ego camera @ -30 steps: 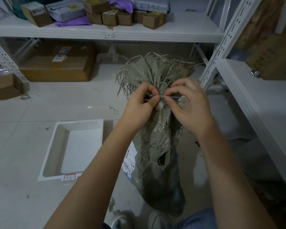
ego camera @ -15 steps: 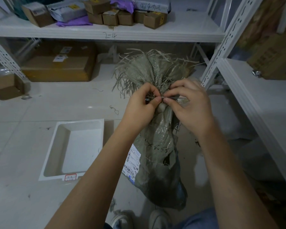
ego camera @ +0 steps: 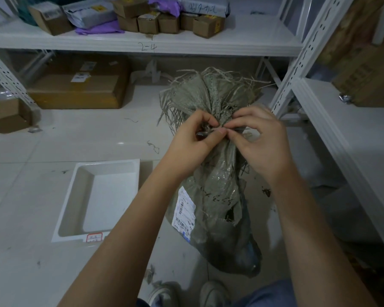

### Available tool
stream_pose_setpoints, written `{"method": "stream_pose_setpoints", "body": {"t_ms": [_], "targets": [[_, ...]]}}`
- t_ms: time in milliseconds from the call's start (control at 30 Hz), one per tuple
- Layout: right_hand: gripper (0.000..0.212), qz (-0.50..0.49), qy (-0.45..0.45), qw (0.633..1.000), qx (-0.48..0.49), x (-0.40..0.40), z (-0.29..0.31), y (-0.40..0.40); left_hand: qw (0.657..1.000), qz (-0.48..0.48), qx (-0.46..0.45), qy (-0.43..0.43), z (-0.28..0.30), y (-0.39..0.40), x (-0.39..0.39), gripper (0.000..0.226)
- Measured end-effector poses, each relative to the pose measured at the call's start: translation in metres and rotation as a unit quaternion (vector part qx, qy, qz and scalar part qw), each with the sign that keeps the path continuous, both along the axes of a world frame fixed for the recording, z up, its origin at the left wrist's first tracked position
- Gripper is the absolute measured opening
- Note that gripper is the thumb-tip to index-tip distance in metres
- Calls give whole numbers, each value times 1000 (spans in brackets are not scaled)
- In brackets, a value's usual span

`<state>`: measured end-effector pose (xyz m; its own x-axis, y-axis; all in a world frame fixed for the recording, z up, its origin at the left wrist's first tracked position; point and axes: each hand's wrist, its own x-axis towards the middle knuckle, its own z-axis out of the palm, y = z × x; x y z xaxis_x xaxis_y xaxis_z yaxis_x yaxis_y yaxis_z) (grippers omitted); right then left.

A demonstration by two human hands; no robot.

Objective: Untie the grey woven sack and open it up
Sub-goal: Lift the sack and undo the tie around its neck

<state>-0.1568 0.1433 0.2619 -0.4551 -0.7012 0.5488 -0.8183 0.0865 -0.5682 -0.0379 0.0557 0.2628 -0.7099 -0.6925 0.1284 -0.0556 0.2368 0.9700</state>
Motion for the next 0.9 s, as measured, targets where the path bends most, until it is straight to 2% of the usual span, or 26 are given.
{"method": "stream_pose_setpoints", "body": {"t_ms": [200, 433, 600, 733, 900], "targets": [[12, 1, -8, 1000, 18, 1, -1, -1, 999, 24, -38, -18, 0, 0, 0, 23], [10, 4, -16, 1000, 18, 0, -2, -1, 997, 15, -67, -21, -5, -1, -3, 10], [9, -3, -27, 1000, 11, -2, -1, 0, 999, 14, -36, -28, -5, -1, -2, 19], [9, -1, -34, 999, 2, -3, -1, 2, 1000, 9, 10, -6, 0, 2, -3, 7], [9, 3, -18, 1000, 14, 0, -1, 0, 1000, 21, -14, -6, -1, 3, -3, 9]]}}
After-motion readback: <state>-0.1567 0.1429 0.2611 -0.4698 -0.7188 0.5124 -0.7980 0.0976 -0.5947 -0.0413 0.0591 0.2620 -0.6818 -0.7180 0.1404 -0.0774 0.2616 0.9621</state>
